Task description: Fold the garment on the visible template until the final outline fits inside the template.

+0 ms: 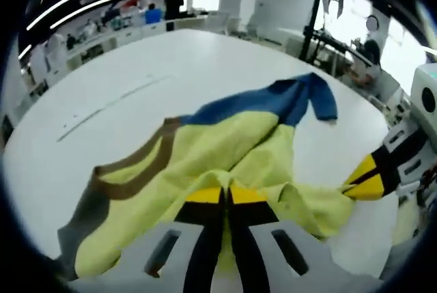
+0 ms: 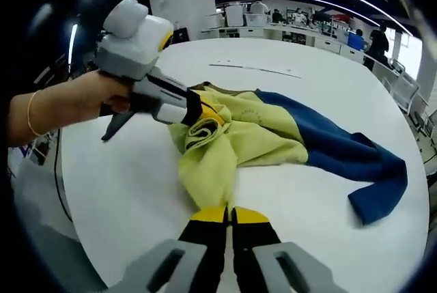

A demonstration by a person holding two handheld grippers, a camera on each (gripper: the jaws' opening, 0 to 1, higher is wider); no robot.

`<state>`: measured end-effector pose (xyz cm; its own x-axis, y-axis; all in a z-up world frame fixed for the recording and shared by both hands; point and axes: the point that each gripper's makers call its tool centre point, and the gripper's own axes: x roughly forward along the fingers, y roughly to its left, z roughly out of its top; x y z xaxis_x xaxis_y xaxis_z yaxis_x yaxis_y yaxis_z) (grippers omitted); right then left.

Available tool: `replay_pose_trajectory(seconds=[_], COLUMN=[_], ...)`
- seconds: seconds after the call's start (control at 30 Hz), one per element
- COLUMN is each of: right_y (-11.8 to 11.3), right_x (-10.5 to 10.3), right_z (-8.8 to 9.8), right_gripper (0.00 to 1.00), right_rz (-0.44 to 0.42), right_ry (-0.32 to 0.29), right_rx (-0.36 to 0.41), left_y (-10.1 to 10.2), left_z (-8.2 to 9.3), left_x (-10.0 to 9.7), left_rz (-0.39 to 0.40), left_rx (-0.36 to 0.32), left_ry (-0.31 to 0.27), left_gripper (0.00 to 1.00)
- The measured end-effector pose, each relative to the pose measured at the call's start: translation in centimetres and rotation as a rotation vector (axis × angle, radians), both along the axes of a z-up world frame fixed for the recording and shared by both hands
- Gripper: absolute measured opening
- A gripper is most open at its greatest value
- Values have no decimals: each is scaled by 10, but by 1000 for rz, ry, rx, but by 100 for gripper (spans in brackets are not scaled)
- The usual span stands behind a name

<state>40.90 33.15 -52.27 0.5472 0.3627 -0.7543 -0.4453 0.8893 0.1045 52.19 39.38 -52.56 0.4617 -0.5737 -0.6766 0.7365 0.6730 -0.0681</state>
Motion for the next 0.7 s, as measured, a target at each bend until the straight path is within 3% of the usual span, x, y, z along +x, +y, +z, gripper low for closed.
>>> replay_pose_trajectory(seconds=[0.13, 0.27, 0.7], right_y=[-1, -3, -5], right_x=[-1, -3, -4], right_z=[-2, -3, -5], right_gripper=[0, 0, 0], right_rz=[-8, -12, -15], right_ry=[9, 17, 31], right_rx=[-5, -8, -7], left_y=[3, 10, 47], left_z=[8, 27, 48], left_x=[-1, -1, -36], left_rz=[14, 27, 89], left_rx=[-16, -55, -115], left_ry=[-11, -62, -83], left_gripper=[4, 27, 28])
